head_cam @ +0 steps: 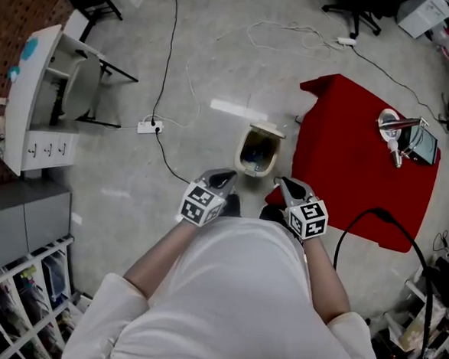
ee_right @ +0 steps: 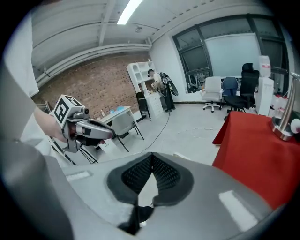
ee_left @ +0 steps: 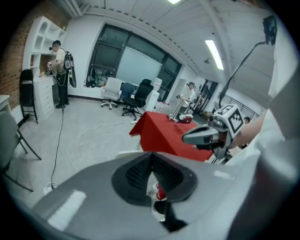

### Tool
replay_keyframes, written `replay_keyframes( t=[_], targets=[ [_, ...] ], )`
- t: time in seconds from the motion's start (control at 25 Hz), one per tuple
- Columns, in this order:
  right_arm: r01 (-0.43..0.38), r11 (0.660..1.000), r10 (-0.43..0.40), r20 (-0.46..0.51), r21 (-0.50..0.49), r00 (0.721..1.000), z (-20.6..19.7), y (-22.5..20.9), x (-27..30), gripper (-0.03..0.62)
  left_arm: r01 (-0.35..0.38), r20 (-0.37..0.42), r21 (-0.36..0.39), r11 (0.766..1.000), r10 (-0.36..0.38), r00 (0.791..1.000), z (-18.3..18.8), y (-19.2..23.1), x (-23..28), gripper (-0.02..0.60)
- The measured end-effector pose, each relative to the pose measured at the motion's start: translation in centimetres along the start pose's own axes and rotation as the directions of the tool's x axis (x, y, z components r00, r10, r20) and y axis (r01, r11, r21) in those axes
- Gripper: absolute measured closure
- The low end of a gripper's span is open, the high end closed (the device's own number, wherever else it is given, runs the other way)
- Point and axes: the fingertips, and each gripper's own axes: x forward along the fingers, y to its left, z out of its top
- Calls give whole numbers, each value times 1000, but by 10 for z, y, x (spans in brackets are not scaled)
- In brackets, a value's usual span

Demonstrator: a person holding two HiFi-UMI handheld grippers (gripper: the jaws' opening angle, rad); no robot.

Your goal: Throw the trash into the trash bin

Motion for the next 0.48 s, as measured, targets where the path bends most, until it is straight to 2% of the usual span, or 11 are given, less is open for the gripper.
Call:
replay_keyframes(
  t=[0.48],
  targets=[
    [16, 999, -17, 46, 37, 999, 6, -3, -20, 594, 15, 32, 25, 1000, -16, 999, 17, -13, -9, 578]
  ],
)
